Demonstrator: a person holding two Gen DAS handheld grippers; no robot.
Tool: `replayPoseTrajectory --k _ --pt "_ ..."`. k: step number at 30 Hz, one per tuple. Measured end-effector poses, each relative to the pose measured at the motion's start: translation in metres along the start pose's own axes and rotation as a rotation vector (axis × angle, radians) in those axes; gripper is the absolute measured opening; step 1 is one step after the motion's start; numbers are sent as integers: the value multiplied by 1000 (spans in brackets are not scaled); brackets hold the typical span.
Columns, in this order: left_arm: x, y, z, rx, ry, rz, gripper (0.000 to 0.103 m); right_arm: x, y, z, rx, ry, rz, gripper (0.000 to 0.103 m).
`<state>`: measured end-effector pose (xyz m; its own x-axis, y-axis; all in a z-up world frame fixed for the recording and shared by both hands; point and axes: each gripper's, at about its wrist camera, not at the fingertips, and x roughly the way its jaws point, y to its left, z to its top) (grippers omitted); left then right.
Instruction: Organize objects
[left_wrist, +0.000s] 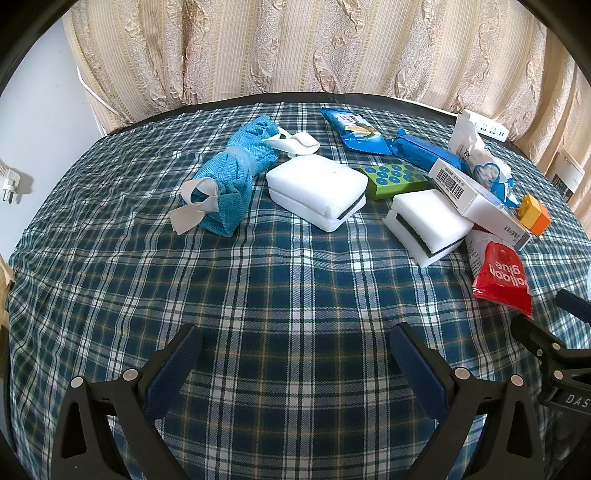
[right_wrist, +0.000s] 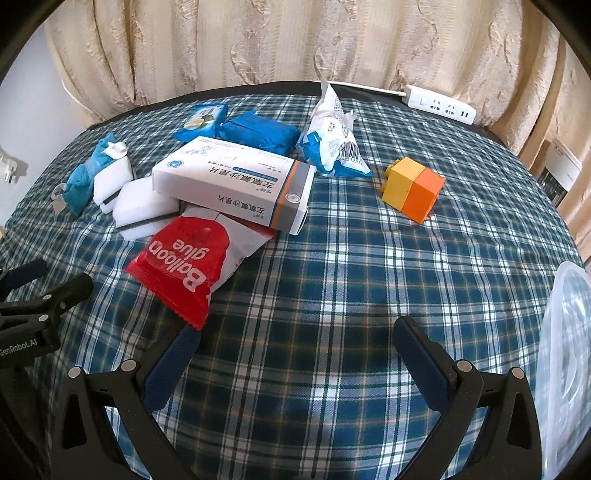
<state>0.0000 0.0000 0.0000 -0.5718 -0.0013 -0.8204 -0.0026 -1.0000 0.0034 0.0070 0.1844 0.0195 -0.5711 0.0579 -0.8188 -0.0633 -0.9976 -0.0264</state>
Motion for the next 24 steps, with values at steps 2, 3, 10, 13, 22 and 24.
replayPoseTrajectory --k 2,3,10,13,22,24 --pt "0 0 0 0 0 -1 103 1 -1 0 0 1 0 103" --pt "0 0 0 0 0 -1 103 1 -1 0 0 1 0 103" --pt "-1 4 0 19 2 -18 103 -1 -3 -3 2 1 3 103" --pt "1 3 1 30 3 -26 103 -1 -2 -2 9 -7 19 103" --pt "3 2 2 22 14 -18 103 -6 -19 -1 92 -61 165 103" --pt "4 2 2 17 23 -14 103 -6 -23 -3 107 -69 188 103"
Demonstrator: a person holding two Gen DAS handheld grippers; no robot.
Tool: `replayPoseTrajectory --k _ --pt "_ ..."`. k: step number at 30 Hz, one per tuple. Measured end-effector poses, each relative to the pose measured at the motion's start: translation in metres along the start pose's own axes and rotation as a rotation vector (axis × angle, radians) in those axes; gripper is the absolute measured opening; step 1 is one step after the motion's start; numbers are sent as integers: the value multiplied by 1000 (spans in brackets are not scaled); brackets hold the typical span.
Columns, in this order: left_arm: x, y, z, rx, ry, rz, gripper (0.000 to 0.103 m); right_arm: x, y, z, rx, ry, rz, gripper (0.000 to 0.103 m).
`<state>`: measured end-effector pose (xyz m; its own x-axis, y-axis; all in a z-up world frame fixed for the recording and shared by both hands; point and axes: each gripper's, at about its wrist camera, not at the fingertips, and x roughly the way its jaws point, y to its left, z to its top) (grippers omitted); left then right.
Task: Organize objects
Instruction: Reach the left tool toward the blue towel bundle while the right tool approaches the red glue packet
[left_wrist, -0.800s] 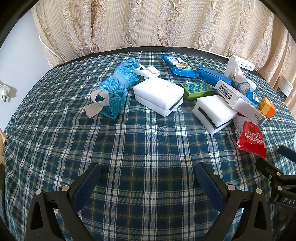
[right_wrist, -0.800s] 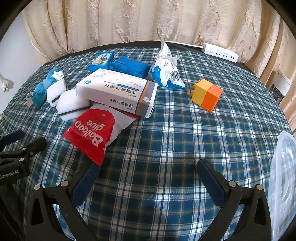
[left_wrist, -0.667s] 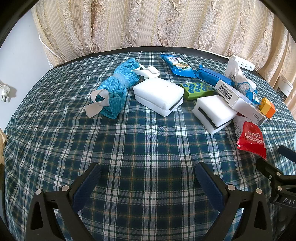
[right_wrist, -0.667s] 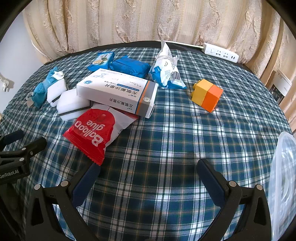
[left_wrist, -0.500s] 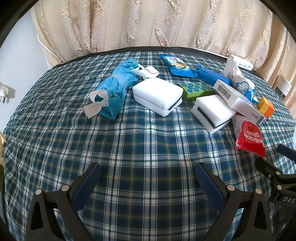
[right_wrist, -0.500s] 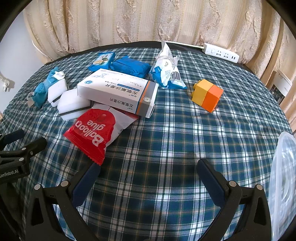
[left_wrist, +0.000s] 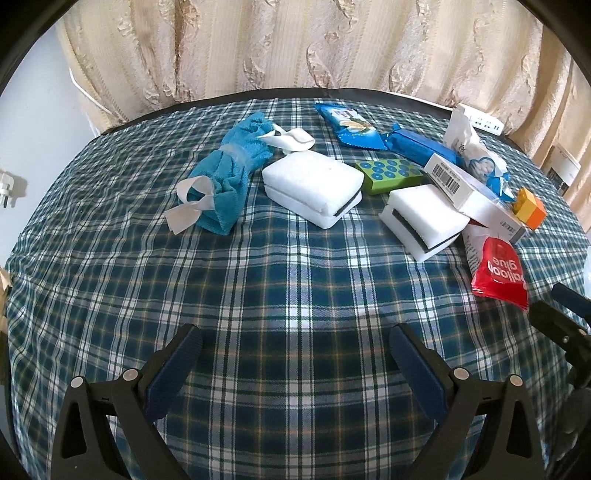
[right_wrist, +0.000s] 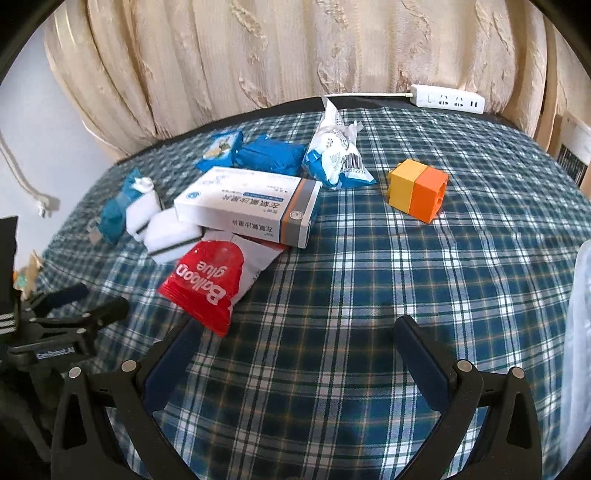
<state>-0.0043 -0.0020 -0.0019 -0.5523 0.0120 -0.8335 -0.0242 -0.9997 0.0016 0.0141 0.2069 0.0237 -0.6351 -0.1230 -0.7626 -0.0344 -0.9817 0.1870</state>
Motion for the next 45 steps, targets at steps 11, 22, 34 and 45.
replayPoseTrajectory --k 11,22,34,45 --pt "-6 5 28 -35 -21 20 103 -4 -4 -3 19 -14 42 103" --pt "-11 26 58 -37 -75 105 103 -4 -4 -3 19 -12 43 103" --pt "16 57 94 -53 -83 140 103 -4 -4 -3 19 -12 44 103" --pt "41 61 95 -71 -28 77 78 -3 -2 -3 19 -14 43 103"
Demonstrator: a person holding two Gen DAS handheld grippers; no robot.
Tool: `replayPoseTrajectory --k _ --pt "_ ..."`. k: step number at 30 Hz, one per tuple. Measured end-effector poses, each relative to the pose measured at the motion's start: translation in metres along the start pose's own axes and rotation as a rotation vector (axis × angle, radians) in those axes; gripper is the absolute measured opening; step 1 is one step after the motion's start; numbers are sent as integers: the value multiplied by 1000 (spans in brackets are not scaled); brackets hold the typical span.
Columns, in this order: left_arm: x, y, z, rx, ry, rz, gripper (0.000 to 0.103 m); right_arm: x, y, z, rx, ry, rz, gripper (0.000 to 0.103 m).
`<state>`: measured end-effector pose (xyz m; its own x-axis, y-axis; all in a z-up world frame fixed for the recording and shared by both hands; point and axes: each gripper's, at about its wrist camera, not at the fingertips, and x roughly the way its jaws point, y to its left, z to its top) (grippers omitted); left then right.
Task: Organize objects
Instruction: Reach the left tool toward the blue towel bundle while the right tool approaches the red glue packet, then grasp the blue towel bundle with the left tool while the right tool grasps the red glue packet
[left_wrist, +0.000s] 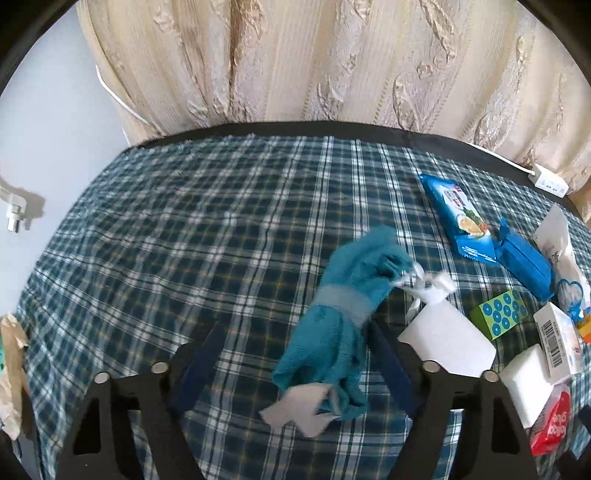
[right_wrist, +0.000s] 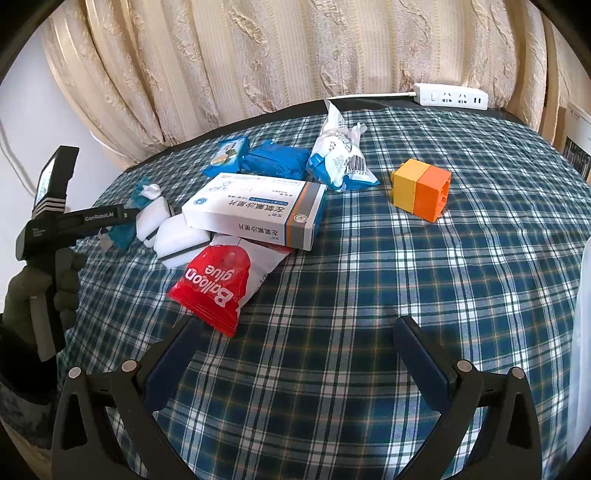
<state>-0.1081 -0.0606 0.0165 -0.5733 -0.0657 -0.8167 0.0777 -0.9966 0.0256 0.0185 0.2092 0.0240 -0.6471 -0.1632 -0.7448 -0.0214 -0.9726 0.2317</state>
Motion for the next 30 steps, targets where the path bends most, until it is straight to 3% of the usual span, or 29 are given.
replayPoseTrajectory --k 4,12,24,30 --pt "8 1 -2 -9 24 -21 67 0 1 0 -2 0 -2 103" --pt "3 -3 -6 3 -12 -65 44 0 0 0 -2 -2 -1 103" --pt "-23 9 -3 -52 -97 -90 44 -4 -1 9 62 -1 12 103" --pt "-28 6 -4 -42 -107 -104 44 3 24 24 30 6 -1 101"
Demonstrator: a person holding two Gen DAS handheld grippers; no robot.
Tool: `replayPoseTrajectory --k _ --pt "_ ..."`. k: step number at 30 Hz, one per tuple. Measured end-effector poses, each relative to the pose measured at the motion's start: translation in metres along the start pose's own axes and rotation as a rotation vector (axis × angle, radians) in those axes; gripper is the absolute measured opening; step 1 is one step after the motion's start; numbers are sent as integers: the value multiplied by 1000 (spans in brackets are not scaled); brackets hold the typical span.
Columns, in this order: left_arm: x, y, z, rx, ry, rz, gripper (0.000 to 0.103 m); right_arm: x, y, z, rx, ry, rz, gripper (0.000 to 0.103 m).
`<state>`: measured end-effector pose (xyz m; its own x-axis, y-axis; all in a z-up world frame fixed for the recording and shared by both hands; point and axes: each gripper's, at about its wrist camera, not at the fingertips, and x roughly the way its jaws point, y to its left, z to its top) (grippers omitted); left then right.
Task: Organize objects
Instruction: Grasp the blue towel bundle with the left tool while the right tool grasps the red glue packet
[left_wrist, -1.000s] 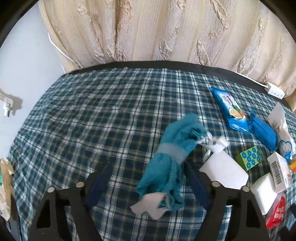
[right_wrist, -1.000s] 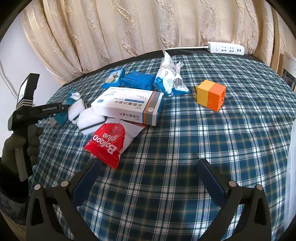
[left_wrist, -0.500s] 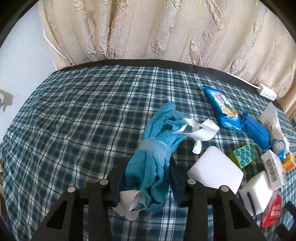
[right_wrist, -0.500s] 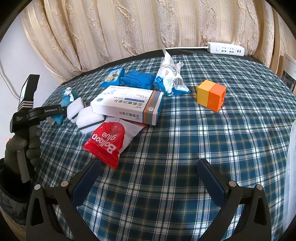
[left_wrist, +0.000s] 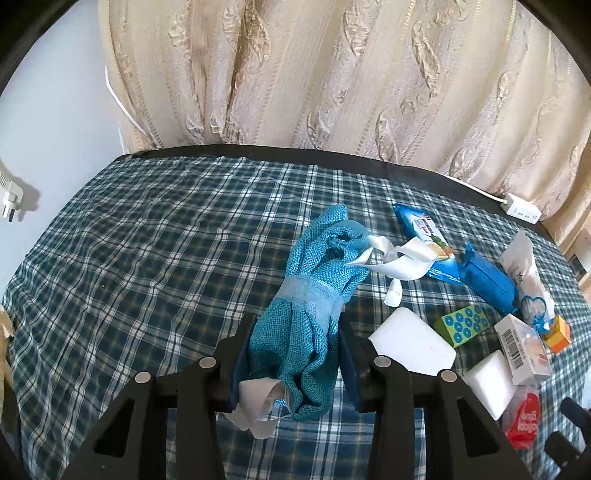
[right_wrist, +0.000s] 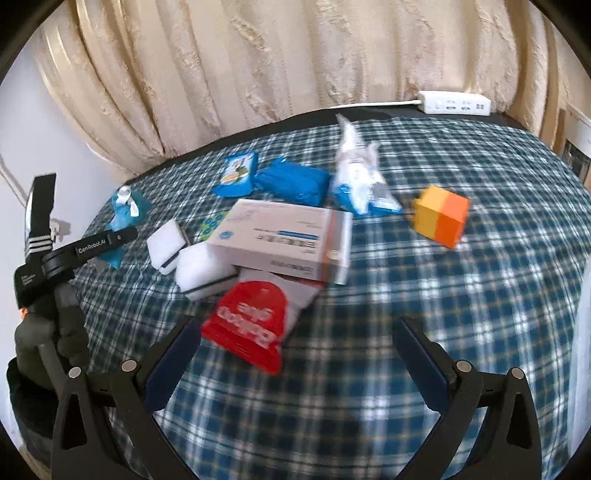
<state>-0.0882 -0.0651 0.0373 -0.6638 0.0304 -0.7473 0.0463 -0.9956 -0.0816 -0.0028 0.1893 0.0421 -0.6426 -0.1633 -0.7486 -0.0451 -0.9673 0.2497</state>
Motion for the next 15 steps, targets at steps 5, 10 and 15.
replayPoseTrajectory --k 5,10,15 --pt "-3 3 1 -13 -4 -4 44 22 13 7 -4 54 -2 86" --pt "-4 1 1 -16 2 -13 44 32 17 13 5 51 -60 82" --pt "-6 -3 1 -5 3 -24 44 40 18 13 -10 69 -91 70"
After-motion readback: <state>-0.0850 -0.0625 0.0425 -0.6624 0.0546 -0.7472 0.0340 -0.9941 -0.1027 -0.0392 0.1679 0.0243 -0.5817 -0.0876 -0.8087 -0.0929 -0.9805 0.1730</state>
